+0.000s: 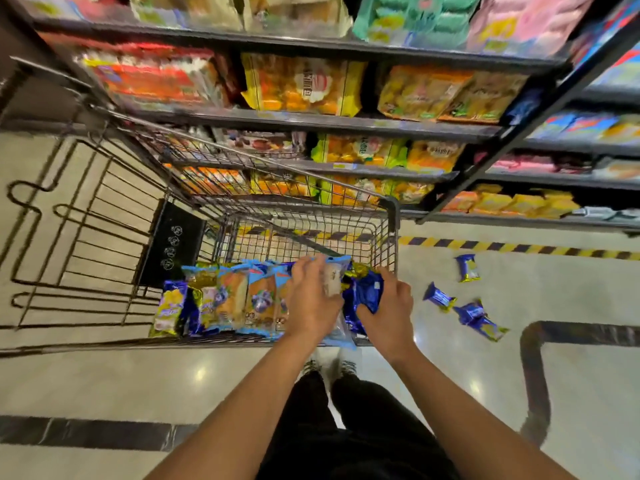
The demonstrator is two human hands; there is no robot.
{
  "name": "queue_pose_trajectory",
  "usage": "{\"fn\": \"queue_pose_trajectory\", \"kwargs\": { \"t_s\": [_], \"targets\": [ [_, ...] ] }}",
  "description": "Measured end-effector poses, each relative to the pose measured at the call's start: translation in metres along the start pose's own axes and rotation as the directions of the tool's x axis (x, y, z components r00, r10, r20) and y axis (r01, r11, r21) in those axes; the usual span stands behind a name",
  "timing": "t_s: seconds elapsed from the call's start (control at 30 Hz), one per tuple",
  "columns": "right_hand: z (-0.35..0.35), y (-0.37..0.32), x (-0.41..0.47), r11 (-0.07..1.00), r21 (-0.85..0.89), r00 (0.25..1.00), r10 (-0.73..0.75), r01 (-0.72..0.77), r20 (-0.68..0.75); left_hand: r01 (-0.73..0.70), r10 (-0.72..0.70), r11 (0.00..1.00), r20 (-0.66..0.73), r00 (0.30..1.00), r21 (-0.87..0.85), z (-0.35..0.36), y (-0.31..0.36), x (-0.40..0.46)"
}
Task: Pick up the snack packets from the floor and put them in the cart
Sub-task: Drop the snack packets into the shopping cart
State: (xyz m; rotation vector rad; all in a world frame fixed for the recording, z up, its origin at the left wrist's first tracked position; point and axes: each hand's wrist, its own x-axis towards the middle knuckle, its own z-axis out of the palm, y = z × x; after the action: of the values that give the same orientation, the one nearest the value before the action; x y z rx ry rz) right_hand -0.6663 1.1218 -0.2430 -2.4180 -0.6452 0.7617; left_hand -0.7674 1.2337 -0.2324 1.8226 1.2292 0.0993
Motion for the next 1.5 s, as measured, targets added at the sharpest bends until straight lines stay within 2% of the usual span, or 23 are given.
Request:
{"fn": "queue_pose_trajectory", "kwargs": {
  "t_s": [0.23,0.4,0.53,0.67,0.9,1.07,1.27,1.5],
  "targets": [
    [0.015,0.013,0.018,0.995,-0.001,0.994,0.101,-0.101,0.032,0.056,-0.062,0.990,0.047,0.997,0.126,0.017,-0.017,0.019],
    [0.032,0.028,0.032,0.978,-0.082,0.981,0.193,-0.190,0.027,0.123,-0.131,0.971,0.026,0.991,0.205,0.035,-0.028,0.033],
    [0.049,0.038,0.042,0.970,-0.127,0.976,0.214,-0.206,0.050,0.084,-0.098,0.971,0.050,0.994,0.225,0.058,-0.034,0.046],
    [0.064,0.040,0.045,0.952,-0.258,0.984,0.178,-0.168,0.016,0.087,-0.110,0.952,0.061,0.992,0.294,0.076,-0.042,0.049],
    [0.073,0.040,0.045,0.942,-0.257,0.960,0.254,-0.218,0.115,0.133,-0.166,0.955,0.104,0.981,0.266,0.075,-0.048,0.039],
    [0.060,0.037,0.036,0.959,-0.184,0.961,0.243,-0.217,0.129,0.133,-0.156,0.961,0.077,0.985,0.241,0.063,-0.040,0.026],
    [0.023,0.030,0.019,0.983,0.012,0.983,0.180,-0.181,0.026,0.114,-0.120,0.978,0.024,0.992,0.173,0.029,-0.023,0.014],
    [-0.041,0.029,-0.001,0.979,0.130,0.971,0.177,-0.157,-0.161,-0.066,0.065,0.974,0.012,0.998,0.218,0.006,0.026,0.008]
  ]
}}
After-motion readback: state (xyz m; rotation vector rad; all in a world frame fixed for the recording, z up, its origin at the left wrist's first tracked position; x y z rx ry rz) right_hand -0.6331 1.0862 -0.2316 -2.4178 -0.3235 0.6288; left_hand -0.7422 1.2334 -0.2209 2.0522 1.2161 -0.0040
